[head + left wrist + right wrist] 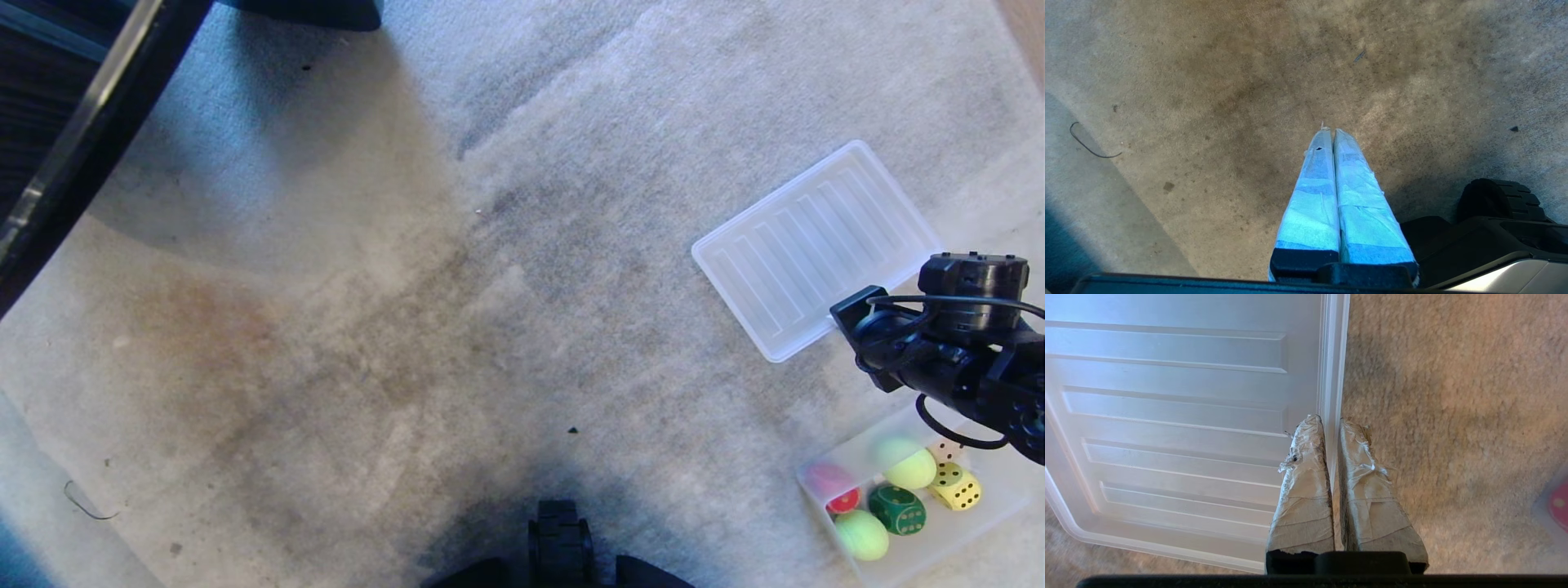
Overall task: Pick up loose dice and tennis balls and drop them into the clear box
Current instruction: Close the lid
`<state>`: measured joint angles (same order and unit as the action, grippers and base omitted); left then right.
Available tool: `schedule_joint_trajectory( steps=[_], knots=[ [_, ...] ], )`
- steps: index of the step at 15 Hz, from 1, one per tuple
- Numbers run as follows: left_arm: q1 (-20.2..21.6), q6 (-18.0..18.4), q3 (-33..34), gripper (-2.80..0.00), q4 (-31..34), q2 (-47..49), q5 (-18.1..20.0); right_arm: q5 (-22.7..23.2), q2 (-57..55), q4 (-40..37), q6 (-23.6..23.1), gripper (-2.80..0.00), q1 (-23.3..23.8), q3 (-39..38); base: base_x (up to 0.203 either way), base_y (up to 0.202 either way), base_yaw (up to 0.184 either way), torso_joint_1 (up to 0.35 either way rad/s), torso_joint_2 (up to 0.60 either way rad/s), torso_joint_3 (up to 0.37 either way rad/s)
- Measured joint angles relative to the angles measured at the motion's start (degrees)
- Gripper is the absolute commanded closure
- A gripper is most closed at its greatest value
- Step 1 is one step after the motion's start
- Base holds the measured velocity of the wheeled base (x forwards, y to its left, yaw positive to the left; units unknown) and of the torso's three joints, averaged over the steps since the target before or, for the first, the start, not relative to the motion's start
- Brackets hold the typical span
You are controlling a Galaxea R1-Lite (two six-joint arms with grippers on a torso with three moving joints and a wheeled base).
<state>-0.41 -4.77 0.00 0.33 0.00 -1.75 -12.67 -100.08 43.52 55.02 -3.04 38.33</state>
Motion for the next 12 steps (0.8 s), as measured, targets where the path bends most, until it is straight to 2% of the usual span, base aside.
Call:
schedule_joint_trajectory(
  steps=[3,5,9,12],
  knots=[
    [0.0,0.0,0.0,0.0,0.0,0.0,0.0,1.5,3.1,0.0,-0.9,0.0,-0.3,-1.9,0.0,0.0,0.0,0.0,0.0,0.0],
    [-0.1,0.0,0.0,0.0,0.0,0.0,0.0,2.6,5.7,0.0,-3.2,0.0,-0.3,-3.7,0.0,0.0,0.0,0.0,0.0,0.0],
    [0.0,0.0,0.0,0.0,0.0,0.0,0.0,2.6,10.8,-0.5,-9.1,0.0,-0.4,-7.8,0.0,0.0,0.0,0.0,0.0,0.0],
    [0.0,0.0,0.0,0.0,0.0,0.0,0.0,2.2,15.5,-0.6,-12.0,0.0,-1.2,-11.7,0.0,0.0,0.0,0.0,0.0,0.0]
  ],
)
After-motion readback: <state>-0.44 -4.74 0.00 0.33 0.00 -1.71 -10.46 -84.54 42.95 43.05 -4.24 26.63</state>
